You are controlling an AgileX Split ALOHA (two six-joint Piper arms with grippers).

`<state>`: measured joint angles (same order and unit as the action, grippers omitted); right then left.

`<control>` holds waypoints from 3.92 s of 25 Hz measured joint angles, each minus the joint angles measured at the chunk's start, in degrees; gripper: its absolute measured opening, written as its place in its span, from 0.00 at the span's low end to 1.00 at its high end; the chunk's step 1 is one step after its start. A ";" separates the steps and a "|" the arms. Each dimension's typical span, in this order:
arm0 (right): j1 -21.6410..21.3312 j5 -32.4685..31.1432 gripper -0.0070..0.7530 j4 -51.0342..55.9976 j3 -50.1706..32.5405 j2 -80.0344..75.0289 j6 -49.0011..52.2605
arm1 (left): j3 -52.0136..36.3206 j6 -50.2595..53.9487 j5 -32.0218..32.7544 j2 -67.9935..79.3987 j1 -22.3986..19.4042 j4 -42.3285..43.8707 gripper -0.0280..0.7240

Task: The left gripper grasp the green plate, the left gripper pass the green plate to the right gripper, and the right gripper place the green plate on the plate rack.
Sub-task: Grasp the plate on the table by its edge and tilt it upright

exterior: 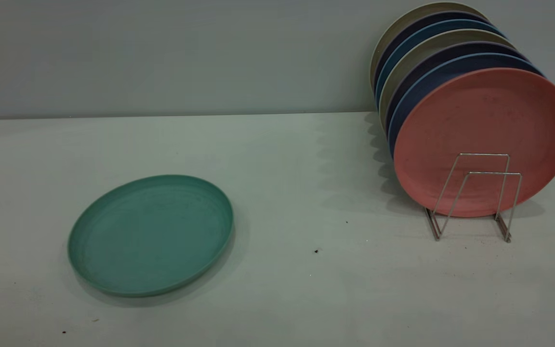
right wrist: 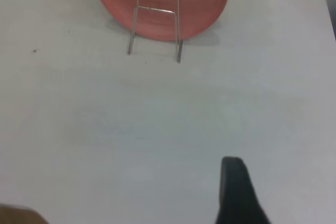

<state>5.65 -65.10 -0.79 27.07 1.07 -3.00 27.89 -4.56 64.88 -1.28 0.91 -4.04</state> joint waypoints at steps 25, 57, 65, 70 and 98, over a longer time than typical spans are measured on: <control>0.00 2.87 0.58 1.17 1.63 -0.70 -1.70 | 1.41 -4.09 -2.77 1.89 0.00 -3.08 0.79; 0.00 30.86 0.58 18.09 5.21 -44.45 -15.70 | 18.76 -49.35 -29.86 92.39 -8.84 -60.57 0.79; 0.00 32.20 0.58 18.41 5.21 -46.56 -16.26 | 21.06 -52.56 -28.79 107.83 -18.99 -61.09 0.77; 0.00 33.77 0.58 18.83 5.21 -46.62 -16.50 | 21.16 -57.15 -30.25 117.31 -18.99 -65.65 0.76; 0.00 36.70 0.57 19.86 5.21 -46.73 -16.50 | 22.30 -78.88 -29.19 135.54 -18.23 -91.67 0.11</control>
<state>5.65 -28.40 19.08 32.28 -45.66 -19.50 50.19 -83.45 35.69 134.26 -17.31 -95.70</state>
